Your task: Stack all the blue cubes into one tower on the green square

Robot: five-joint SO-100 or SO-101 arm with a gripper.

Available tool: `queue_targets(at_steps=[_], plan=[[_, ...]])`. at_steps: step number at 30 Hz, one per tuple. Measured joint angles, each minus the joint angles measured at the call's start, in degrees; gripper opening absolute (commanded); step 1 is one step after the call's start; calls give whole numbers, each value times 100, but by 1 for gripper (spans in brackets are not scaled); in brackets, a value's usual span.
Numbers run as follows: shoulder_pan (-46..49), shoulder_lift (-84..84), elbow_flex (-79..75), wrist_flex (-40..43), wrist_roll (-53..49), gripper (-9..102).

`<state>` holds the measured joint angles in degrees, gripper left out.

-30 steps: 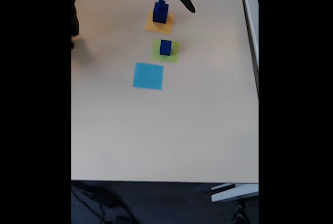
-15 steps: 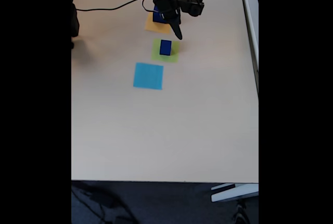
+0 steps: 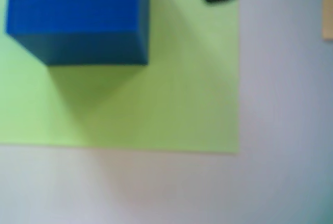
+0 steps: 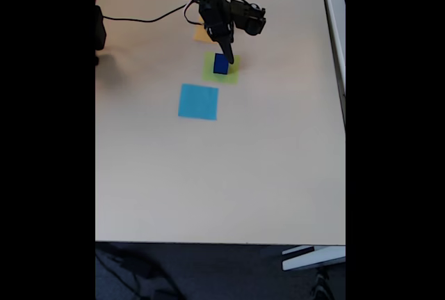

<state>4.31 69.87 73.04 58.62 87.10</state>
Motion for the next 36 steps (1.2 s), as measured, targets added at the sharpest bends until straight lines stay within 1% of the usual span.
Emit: queue_targets(at_steps=[7,20,27,36], plan=[[-79,0,237,0,70,34],[-97,0,861,-387,114,34],[62,0,1169,-624,70,33],[132,0,1362,-738,9,28]])
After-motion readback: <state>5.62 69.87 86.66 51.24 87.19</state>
